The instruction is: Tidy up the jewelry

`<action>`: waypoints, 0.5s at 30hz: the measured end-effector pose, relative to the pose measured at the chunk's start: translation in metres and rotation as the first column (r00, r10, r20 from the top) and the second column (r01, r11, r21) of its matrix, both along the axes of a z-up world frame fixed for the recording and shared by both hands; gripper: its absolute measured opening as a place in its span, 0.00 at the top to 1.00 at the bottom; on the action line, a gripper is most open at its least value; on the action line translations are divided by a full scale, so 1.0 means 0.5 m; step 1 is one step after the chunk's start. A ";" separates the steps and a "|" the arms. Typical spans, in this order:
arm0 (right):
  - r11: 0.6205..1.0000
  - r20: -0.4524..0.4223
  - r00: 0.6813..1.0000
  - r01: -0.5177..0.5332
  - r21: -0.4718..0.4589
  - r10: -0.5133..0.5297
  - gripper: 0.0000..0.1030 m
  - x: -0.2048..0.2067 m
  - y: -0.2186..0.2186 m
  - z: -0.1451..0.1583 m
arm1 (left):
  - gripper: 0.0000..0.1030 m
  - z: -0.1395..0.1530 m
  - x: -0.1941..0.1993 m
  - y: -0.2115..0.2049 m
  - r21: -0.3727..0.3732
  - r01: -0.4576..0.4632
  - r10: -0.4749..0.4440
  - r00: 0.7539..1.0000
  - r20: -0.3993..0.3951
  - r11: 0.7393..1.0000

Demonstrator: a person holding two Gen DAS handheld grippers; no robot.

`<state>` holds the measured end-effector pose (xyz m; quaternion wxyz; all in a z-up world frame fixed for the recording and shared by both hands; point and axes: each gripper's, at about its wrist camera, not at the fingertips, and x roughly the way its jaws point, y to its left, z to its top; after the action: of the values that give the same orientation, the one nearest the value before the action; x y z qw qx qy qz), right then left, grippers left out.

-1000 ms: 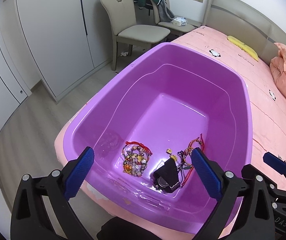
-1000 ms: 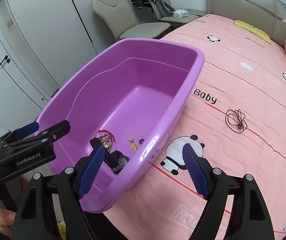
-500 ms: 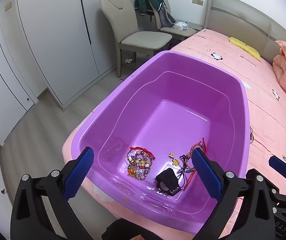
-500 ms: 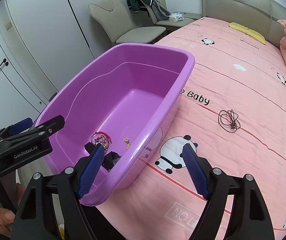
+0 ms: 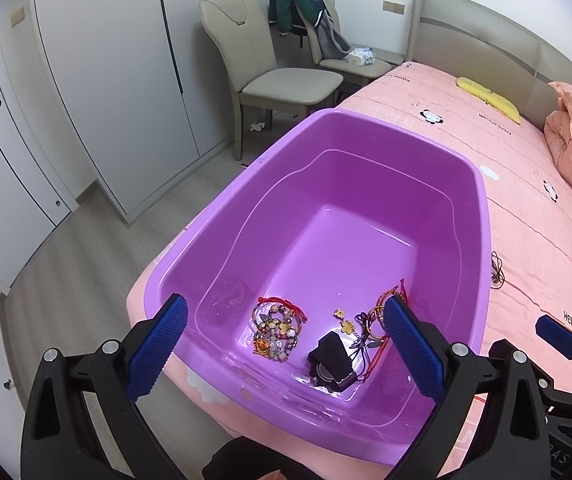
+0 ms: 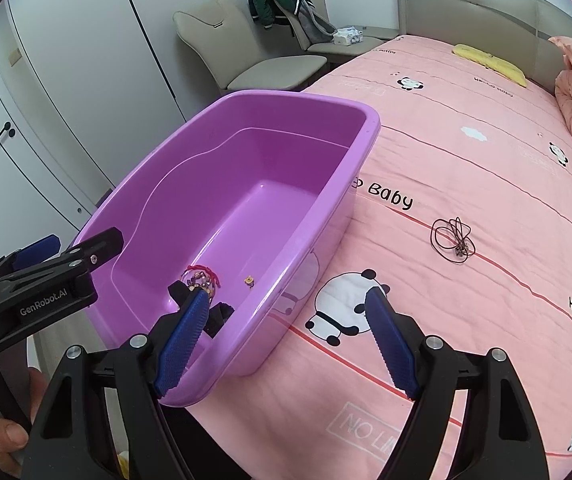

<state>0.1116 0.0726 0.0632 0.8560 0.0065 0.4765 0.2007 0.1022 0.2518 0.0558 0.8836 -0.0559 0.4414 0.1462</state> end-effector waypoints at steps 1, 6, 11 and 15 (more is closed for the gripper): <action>1.000 0.000 1.000 0.000 0.001 0.000 0.26 0.000 0.000 0.000 | 0.06 0.000 -0.001 0.000 0.000 0.001 -0.001 1.000 0.001 1.000; 1.000 0.007 1.000 0.001 0.002 -0.001 0.26 -0.001 0.000 0.004 | 0.06 0.002 -0.002 0.000 0.002 -0.001 0.001 1.000 0.002 1.000; 1.000 0.007 1.000 0.000 0.001 0.000 0.26 -0.002 0.000 0.005 | 0.06 0.001 -0.001 0.003 -0.001 -0.006 0.006 1.000 0.002 1.000; 1.000 0.005 1.000 -0.001 -0.001 0.001 0.26 -0.003 0.002 0.004 | 0.06 0.001 -0.002 0.003 -0.003 -0.008 0.008 1.000 0.000 1.000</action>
<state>0.1103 0.0734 0.0653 0.8571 0.0055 0.4743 0.2010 0.1012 0.2531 0.0560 0.8828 -0.0593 0.4414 0.1490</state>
